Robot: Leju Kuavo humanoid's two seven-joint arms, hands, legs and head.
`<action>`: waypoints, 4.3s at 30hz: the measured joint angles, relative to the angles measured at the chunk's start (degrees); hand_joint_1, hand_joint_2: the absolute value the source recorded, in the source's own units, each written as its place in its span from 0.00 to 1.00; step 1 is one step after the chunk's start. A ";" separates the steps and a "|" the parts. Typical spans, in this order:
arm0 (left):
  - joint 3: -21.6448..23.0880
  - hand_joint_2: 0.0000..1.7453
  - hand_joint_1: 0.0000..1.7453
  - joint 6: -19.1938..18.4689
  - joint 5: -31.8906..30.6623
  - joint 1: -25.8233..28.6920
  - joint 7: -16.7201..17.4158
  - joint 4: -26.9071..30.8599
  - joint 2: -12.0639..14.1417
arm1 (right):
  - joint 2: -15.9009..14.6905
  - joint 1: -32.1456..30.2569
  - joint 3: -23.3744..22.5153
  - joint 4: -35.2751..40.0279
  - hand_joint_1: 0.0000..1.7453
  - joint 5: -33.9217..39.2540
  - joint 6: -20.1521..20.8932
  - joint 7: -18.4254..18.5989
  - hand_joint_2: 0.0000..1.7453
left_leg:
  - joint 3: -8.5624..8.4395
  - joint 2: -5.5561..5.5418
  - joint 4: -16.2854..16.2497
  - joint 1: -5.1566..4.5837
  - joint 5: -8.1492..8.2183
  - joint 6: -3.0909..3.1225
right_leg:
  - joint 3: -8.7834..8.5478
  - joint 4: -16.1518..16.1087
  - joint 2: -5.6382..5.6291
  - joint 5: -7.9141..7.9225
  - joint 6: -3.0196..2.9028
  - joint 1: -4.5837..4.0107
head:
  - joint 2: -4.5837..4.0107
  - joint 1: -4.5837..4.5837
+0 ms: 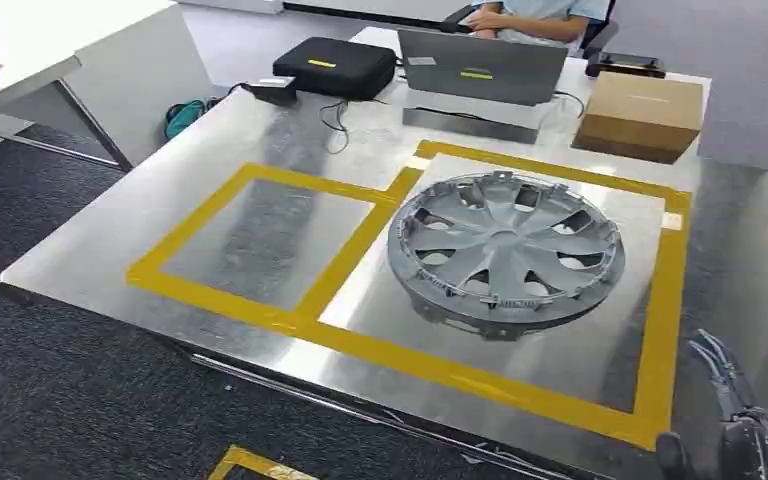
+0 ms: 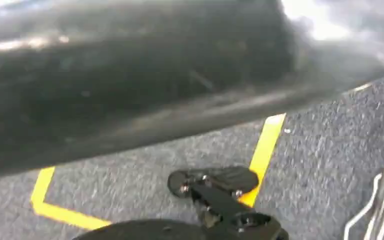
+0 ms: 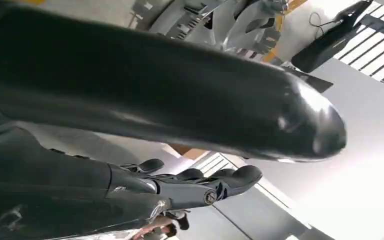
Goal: Take the parts from the cabinet and place them on the table.
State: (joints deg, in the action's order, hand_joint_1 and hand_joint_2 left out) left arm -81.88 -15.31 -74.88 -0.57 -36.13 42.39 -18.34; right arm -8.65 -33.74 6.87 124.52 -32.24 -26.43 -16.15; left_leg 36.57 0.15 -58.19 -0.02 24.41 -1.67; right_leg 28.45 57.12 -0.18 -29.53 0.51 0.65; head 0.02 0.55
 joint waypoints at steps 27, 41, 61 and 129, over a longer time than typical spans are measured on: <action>-0.07 0.00 0.00 -4.08 -0.55 0.12 0.59 7.75 -1.33 | -2.47 5.38 11.36 -12.85 0.00 -6.49 -12.35 12.46 0.00 | -3.17 -3.61 4.13 -0.65 -2.89 1.88 | -3.73 -2.98 -3.63 -0.47 1.33 -0.30 | 0.00 0.00; -0.09 0.00 0.00 -4.71 1.62 -0.15 0.30 8.24 -1.53 | -3.06 3.90 11.54 -19.34 0.00 -6.82 -13.07 14.31 0.00 | -9.28 3.97 3.14 0.23 2.98 -0.78 | 2.31 -0.48 5.80 3.18 1.22 -0.32 | 0.00 -0.79; -0.11 0.00 0.00 -2.48 3.58 0.93 1.31 8.19 -1.68 | -3.08 7.60 12.26 -20.19 0.00 -6.02 -13.20 5.85 0.00 | -0.54 -4.77 1.16 -1.47 -1.40 1.09 | -1.14 -1.84 -1.06 1.05 -1.08 -1.04 | 0.00 -0.64; -0.11 0.00 0.00 -4.04 1.55 0.72 0.28 6.66 -1.66 | 3.54 22.45 16.67 -87.91 0.00 47.96 10.73 4.65 0.00 | 4.43 -0.42 -11.79 0.03 2.41 0.16 | -1.39 0.15 3.66 -0.82 -0.19 -0.27 | 0.00 -1.27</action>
State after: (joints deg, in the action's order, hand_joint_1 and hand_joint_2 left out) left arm -81.99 -19.34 -73.33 0.14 -35.85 49.05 -20.00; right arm -5.11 -11.29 23.54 36.61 15.71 -15.69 -11.50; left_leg 41.00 -0.27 -69.98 0.01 26.83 -1.51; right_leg 27.06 57.27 3.48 -30.35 0.32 0.37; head 0.02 -0.72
